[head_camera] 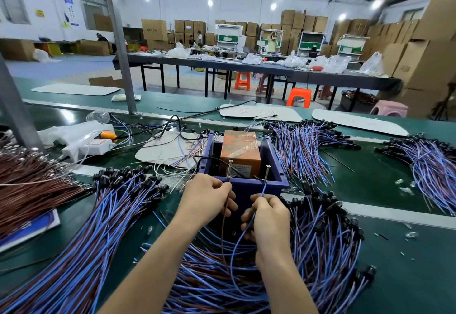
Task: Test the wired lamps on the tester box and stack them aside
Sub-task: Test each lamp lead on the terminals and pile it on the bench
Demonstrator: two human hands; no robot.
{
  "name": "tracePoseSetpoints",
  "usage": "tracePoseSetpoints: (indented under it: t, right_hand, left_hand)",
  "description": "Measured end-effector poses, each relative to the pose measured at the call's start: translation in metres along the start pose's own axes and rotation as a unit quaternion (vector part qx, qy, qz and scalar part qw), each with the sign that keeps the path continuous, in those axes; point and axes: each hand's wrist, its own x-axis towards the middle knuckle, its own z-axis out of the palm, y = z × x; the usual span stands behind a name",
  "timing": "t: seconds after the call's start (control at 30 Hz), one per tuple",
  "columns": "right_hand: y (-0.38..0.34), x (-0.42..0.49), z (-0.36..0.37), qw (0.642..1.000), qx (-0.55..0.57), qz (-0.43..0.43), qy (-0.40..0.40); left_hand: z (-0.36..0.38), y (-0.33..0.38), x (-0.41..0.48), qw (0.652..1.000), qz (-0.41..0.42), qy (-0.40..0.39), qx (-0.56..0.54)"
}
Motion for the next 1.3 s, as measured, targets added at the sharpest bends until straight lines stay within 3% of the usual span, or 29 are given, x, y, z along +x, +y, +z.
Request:
tracePoseSetpoints:
  t: [0.23, 0.73, 1.3]
  right_hand:
    - [0.001, 0.0, -0.001, 0.999, 0.008, -0.03, 0.026]
    - [0.01, 0.002, 0.0, 0.979, 0.015, -0.111, 0.167]
    - [0.017, 0.012, -0.005, 0.985, -0.027, -0.115, 0.127]
  left_hand:
    - [0.001, 0.001, -0.002, 1.0, 0.007, 0.01, 0.005]
    - [-0.004, 0.004, -0.003, 1.0, 0.011, 0.002, 0.013]
    - [-0.008, 0.006, -0.005, 0.999, 0.004, 0.004, 0.032]
